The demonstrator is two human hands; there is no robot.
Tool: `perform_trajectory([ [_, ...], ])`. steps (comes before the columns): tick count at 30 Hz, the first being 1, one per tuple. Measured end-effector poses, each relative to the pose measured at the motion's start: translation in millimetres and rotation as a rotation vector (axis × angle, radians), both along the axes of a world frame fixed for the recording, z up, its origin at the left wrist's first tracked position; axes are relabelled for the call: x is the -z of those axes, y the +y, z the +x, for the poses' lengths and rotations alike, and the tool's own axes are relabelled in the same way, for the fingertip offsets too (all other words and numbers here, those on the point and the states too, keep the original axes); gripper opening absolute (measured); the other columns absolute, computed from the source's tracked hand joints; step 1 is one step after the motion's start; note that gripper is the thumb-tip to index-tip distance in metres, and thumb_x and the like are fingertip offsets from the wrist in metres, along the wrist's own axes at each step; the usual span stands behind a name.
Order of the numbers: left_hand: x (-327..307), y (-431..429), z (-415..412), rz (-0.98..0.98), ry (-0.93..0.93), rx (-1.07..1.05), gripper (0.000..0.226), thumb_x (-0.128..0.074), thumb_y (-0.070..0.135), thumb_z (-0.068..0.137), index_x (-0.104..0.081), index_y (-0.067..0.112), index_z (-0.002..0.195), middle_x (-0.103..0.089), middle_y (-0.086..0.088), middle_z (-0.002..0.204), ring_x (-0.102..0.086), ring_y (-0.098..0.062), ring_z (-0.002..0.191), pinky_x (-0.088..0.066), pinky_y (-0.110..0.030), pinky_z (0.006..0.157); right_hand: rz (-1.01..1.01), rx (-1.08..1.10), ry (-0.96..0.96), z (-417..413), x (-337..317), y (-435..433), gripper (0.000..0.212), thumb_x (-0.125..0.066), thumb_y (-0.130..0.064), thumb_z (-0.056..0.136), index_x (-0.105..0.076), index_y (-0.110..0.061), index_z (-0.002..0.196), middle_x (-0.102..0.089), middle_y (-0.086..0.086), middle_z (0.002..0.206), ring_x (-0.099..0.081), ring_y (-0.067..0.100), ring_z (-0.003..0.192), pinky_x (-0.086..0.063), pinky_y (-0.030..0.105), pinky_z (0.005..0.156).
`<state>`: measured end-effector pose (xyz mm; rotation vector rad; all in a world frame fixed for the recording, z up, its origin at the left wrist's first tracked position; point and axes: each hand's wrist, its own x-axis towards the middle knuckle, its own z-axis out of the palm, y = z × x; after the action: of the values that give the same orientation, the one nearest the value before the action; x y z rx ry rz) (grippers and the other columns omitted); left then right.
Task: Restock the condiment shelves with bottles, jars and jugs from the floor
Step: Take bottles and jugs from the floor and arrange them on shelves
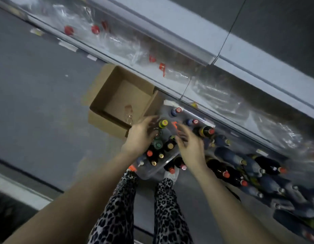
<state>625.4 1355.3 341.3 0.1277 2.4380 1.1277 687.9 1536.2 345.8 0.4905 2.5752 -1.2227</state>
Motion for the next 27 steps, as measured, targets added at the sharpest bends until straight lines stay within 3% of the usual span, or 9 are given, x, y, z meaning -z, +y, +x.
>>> perform_trajectory([
  [8,123,-21,49,-0.133,-0.203,-0.09,0.043,-0.07,0.014,0.087,-0.062,0.024,0.128,-0.067,0.001,0.121,-0.066,-0.018,0.104,-0.053,-0.03,0.086,0.032,-0.084,-0.183,27,118,-8,0.042,-0.066,-0.015,0.095,-0.058,-0.024,0.135,-0.07,-0.001,0.121,-0.067,0.016,0.11,-0.056,0.04,0.09],
  [14,205,-31,82,-0.217,-0.344,-0.082,0.04,-0.067,0.017,0.088,-0.063,0.019,0.127,-0.066,-0.008,0.121,-0.065,-0.029,0.107,-0.053,-0.043,0.086,0.005,-0.156,-0.315,52,200,-34,0.047,-0.067,-0.012,0.093,-0.057,-0.023,0.138,-0.07,0.001,0.122,-0.066,0.019,0.11,-0.051,0.029,0.087],
  [20,279,-35,104,-0.199,-0.417,-0.063,0.042,-0.066,0.011,0.09,-0.057,0.009,0.132,-0.063,-0.016,0.127,-0.06,-0.033,0.116,-0.049,-0.043,0.093,-0.036,-0.185,-0.403,68,274,-55,0.053,-0.067,-0.005,0.091,-0.054,-0.017,0.141,-0.064,0.005,0.132,-0.059,0.022,0.122,-0.048,0.037,0.101],
  [27,338,-37,109,-0.235,-0.423,0.02,0.055,-0.067,0.01,0.085,-0.054,0.019,0.138,-0.064,-0.013,0.124,-0.06,-0.033,0.112,-0.044,-0.034,0.087,-0.022,-0.214,-0.439,72,333,-73,0.055,-0.071,-0.001,0.085,-0.057,-0.011,0.138,-0.065,0.009,0.131,-0.058,0.027,0.124,-0.045,0.039,0.104],
])
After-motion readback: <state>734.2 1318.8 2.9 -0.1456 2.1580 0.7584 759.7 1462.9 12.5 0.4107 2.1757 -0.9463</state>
